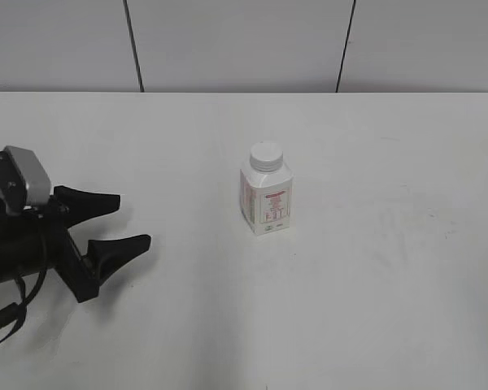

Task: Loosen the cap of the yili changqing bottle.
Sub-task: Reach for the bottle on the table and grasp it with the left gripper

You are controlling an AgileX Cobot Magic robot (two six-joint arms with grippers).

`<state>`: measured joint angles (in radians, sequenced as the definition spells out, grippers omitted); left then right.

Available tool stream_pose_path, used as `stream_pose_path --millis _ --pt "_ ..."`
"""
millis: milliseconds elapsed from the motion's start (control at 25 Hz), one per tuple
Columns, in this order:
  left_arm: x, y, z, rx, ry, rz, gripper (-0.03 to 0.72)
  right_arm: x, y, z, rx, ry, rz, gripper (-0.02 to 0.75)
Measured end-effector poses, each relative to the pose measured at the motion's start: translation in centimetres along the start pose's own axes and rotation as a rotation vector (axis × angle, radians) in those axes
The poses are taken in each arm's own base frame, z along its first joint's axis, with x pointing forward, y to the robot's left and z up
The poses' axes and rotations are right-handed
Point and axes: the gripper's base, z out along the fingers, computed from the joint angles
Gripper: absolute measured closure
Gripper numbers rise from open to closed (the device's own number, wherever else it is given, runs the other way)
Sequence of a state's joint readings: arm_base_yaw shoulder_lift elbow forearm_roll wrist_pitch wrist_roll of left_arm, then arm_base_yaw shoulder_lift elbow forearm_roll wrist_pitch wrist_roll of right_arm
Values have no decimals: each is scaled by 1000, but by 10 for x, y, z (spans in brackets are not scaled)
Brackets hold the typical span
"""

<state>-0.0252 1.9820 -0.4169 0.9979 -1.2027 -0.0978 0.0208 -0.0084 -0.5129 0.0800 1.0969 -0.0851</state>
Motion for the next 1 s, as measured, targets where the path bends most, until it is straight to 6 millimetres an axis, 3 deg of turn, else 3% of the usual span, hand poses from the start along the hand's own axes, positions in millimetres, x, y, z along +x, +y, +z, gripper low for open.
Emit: stream_pose_path --millis 400,760,1000 --pt "-12 25 30 108 -50 45 133 0 0 0 0 0 0 146" --pt "-49 20 78 191 -93 130 133 0 0 0 0 0 0 146" --pt "-56 20 100 209 -110 144 133 0 0 0 0 0 0 146"
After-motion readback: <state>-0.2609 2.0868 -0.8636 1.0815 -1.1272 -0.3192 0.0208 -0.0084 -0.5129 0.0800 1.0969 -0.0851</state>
